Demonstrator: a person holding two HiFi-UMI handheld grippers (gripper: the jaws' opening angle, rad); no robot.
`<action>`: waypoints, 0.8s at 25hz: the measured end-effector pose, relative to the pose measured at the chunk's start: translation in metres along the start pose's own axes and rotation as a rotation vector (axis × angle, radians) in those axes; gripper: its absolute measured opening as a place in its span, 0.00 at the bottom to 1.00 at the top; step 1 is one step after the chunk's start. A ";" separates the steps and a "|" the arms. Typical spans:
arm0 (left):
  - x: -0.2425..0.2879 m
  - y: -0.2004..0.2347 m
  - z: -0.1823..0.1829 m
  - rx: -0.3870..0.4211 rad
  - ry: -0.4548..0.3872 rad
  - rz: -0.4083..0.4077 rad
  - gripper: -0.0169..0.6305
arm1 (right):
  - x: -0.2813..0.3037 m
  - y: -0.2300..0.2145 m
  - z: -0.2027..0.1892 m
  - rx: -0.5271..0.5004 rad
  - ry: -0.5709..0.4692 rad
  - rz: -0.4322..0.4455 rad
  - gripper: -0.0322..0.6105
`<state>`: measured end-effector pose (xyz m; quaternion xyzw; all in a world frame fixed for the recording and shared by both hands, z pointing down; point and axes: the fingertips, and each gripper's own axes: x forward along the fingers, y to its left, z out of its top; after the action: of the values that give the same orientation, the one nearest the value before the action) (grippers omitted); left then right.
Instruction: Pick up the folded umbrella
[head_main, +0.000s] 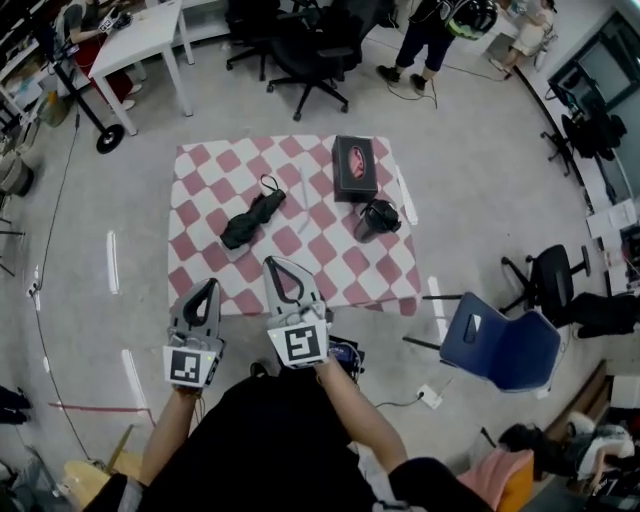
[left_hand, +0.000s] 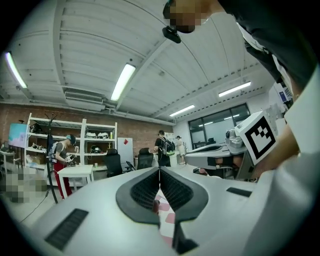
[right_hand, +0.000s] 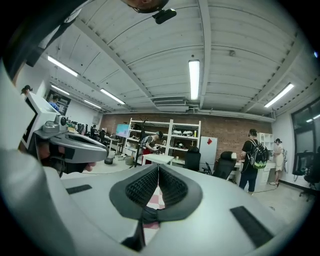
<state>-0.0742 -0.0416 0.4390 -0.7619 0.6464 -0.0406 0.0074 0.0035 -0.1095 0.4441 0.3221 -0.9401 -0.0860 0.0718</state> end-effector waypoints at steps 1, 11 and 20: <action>0.009 0.001 0.001 0.003 0.004 0.004 0.05 | 0.006 -0.012 -0.003 0.004 -0.002 0.003 0.07; 0.043 0.022 -0.016 -0.002 0.065 0.059 0.05 | 0.076 -0.046 -0.070 -0.112 0.126 0.191 0.07; 0.039 0.068 -0.009 0.010 0.070 0.067 0.05 | 0.137 -0.022 -0.110 -0.326 0.231 0.433 0.07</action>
<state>-0.1357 -0.0905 0.4460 -0.7379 0.6712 -0.0701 -0.0098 -0.0700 -0.2242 0.5577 0.1060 -0.9463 -0.1814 0.2457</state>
